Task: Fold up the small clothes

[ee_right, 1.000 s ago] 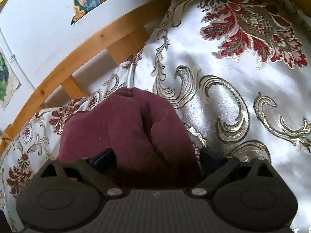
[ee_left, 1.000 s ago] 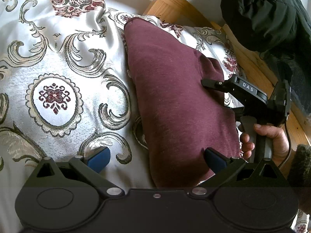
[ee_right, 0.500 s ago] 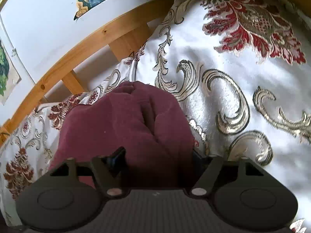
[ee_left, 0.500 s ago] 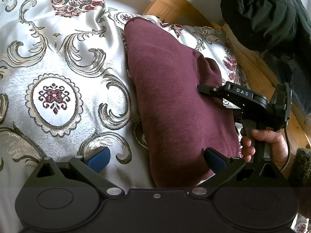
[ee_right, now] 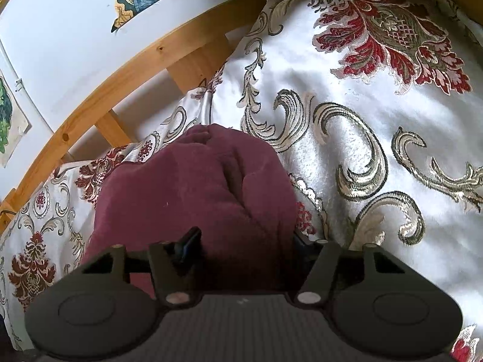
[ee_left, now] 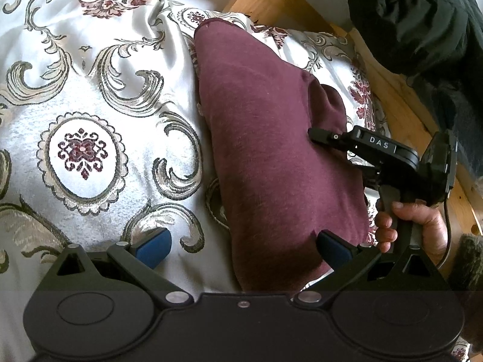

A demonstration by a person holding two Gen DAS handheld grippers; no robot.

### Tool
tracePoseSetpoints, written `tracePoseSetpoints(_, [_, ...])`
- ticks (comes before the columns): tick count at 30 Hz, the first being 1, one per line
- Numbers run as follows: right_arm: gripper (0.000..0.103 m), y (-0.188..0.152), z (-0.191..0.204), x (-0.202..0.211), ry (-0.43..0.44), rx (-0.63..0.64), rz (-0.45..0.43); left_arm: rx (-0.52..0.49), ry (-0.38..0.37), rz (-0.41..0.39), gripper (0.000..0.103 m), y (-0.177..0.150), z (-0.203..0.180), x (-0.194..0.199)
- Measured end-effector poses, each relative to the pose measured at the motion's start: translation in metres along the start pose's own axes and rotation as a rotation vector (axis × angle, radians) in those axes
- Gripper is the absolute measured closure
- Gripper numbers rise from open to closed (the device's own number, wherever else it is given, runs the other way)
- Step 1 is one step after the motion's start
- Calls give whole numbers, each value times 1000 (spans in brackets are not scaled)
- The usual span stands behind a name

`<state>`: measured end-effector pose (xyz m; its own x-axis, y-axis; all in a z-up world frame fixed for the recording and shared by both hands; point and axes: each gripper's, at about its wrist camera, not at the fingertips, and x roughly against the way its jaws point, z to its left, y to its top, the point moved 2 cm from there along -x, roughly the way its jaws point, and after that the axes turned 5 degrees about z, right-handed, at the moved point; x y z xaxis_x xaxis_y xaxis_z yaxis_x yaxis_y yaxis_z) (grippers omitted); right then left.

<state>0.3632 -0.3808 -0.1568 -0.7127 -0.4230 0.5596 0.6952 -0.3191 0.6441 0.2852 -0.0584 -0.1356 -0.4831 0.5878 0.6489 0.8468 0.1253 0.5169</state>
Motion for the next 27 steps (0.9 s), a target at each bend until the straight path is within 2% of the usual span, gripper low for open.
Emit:
tracePoseSetpoints(6, [37, -2, 0, 1, -7, 9, -5, 103, -71, -77, 1, 7, 18, 10])
tracePoseSetpoints(8, [38, -2, 3, 1, -18, 14, -6, 137, -108, -89, 4, 9, 26, 11])
tracePoseSetpoints(10, [40, -2, 8, 2, -35, 33, -11, 164, -143, -95, 9, 13, 32, 12])
tracePoseSetpoints(15, [58, -2, 24, 10, -54, 97, -21, 245, -243, -95, 34, 19, 43, 10])
tracePoseSetpoints(19, [69, -1, 36, 20, -59, 120, -35, 252, -299, -65, 43, 20, 46, 2])
tracePoseSetpoints(22, [77, -1, 45, 27, -63, 133, -46, 292, -330, -48, 60, 16, 49, -4])
tracePoseSetpoints(27, [81, 2, 78, 40, -53, 216, -85, 241, -241, -86, 70, 17, 32, 9])
